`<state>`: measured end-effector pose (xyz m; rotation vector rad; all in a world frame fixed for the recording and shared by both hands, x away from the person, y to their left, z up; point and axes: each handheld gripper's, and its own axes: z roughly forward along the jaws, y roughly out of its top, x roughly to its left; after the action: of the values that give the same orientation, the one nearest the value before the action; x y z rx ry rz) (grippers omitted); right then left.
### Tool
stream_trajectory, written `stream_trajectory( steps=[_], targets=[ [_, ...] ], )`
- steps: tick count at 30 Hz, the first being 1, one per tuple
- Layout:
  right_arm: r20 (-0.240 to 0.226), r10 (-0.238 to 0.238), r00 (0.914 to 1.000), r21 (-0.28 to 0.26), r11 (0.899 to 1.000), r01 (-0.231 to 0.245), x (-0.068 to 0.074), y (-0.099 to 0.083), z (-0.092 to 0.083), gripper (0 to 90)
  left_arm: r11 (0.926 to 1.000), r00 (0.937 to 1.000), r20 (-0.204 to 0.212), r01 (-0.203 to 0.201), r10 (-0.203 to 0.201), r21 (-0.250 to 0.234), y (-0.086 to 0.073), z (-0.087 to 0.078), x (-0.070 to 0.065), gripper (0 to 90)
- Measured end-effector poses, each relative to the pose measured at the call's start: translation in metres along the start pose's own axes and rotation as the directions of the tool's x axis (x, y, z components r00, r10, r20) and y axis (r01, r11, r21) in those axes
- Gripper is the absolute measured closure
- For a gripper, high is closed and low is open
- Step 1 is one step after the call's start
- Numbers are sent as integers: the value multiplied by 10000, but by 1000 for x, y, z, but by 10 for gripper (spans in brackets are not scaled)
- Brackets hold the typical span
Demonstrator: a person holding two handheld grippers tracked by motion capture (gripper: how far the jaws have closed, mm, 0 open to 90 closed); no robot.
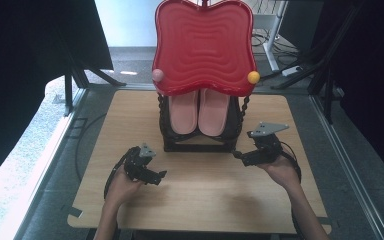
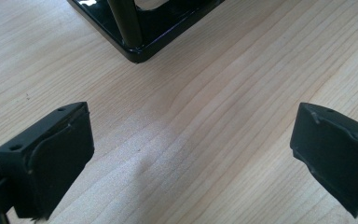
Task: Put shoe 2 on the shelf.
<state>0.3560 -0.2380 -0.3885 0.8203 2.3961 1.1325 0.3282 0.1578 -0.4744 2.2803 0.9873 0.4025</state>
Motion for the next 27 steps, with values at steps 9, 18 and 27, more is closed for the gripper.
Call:
stream_trajectory(
  steps=[9,18,27],
  targets=[
    [595,627,9963,40,9980,-630,-17,-15,-14,25,9999,9999,32,115,-115,-38,-2,1,3,0],
    [1139,1547,9814,129,9875,-1572,-38,-44,-16,0,9993,9993,-15,385,-385,1,-6,4,7,0],
    [1612,2353,9585,190,9702,-2414,-56,-78,-2,0,9968,9970,-25,773,-772,179,-12,12,15,0]
  ],
)
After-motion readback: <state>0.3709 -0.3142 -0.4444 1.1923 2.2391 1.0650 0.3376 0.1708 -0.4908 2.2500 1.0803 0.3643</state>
